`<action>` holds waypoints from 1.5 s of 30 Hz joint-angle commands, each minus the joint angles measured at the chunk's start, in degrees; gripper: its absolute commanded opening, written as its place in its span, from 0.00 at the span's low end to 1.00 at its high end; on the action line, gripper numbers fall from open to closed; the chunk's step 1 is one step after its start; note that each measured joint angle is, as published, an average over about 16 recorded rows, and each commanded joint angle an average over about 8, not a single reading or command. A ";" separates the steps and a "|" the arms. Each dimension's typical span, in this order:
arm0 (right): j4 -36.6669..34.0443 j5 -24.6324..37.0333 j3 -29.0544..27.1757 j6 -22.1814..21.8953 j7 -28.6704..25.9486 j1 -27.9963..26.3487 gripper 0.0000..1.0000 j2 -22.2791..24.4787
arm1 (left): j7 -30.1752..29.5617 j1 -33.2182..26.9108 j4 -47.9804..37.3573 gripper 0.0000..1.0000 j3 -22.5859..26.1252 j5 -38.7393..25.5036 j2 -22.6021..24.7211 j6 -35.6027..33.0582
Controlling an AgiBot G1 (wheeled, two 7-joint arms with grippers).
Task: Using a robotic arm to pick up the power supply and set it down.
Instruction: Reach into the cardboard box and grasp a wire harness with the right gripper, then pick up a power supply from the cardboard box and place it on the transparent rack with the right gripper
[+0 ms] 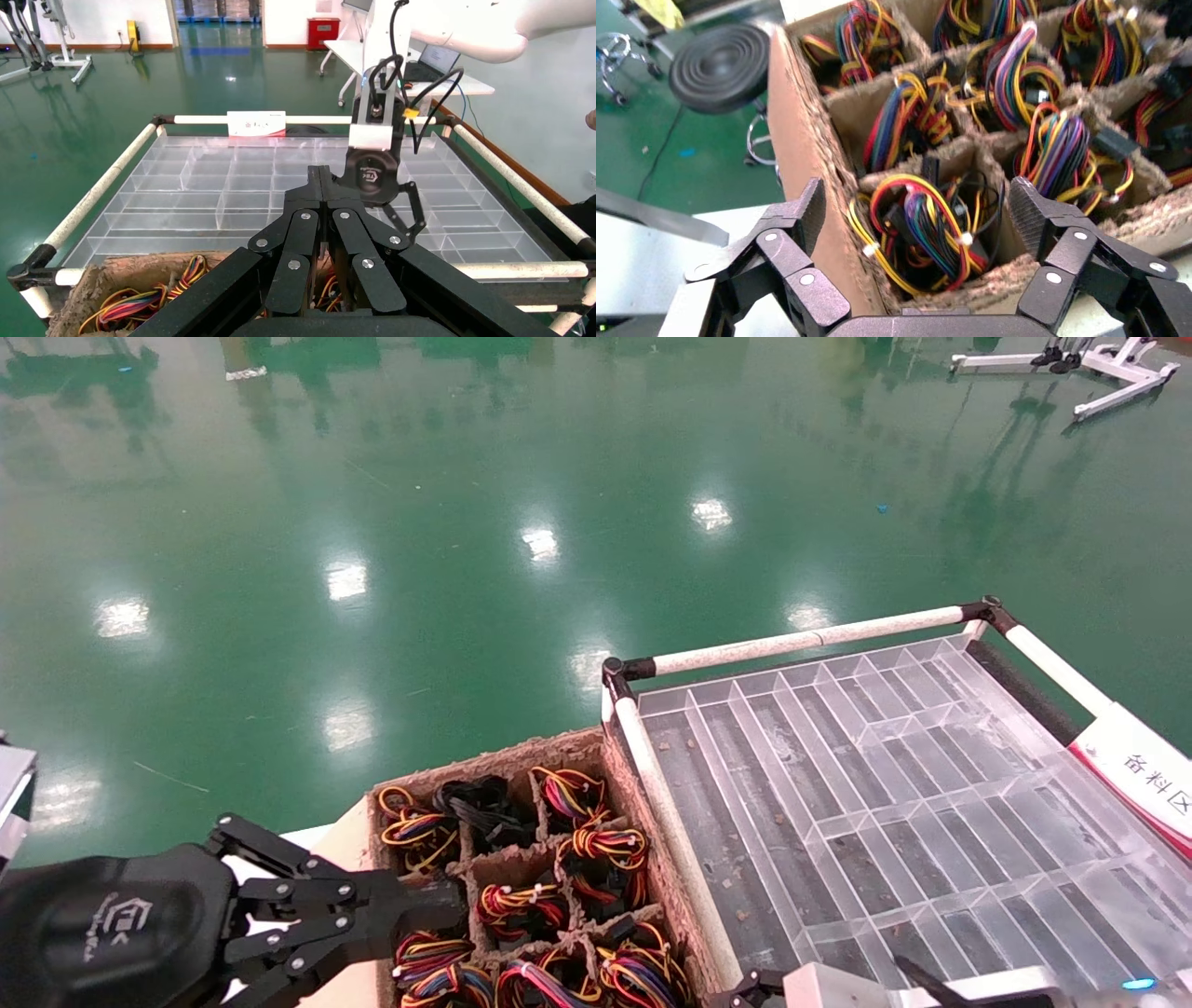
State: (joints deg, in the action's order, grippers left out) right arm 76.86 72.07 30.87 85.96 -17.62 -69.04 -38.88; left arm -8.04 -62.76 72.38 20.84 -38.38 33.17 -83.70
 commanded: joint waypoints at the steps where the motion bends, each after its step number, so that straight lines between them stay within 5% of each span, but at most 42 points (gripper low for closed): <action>1: -0.03 1.29 0.77 0.08 -0.54 -0.71 0.00 -0.69 | 0.00 0.00 0.00 0.27 0.00 0.00 0.00 0.00; 6: 0.00 2.98 1.85 0.21 -1.63 -1.77 0.00 -1.25 | 0.00 0.00 0.00 0.81 0.00 0.00 0.00 0.00; 10: 0.03 3.93 2.50 0.21 -2.32 -2.42 0.00 -1.53 | 0.00 0.00 0.00 1.00 0.01 0.00 0.00 0.00; 33: 0.08 5.83 3.99 -0.59 -4.12 -3.03 0.00 -0.97 | 0.01 0.00 0.00 1.00 0.02 0.01 -0.01 0.01; 45: 0.10 -0.78 1.54 0.01 -3.13 -3.21 0.00 0.76 | 0.01 -0.01 0.00 1.00 0.02 0.02 -0.01 0.01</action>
State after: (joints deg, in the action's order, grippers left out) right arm 76.94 70.91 32.18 86.00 -20.64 -72.51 -38.03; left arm -8.03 -62.77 72.38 20.86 -38.36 33.16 -83.69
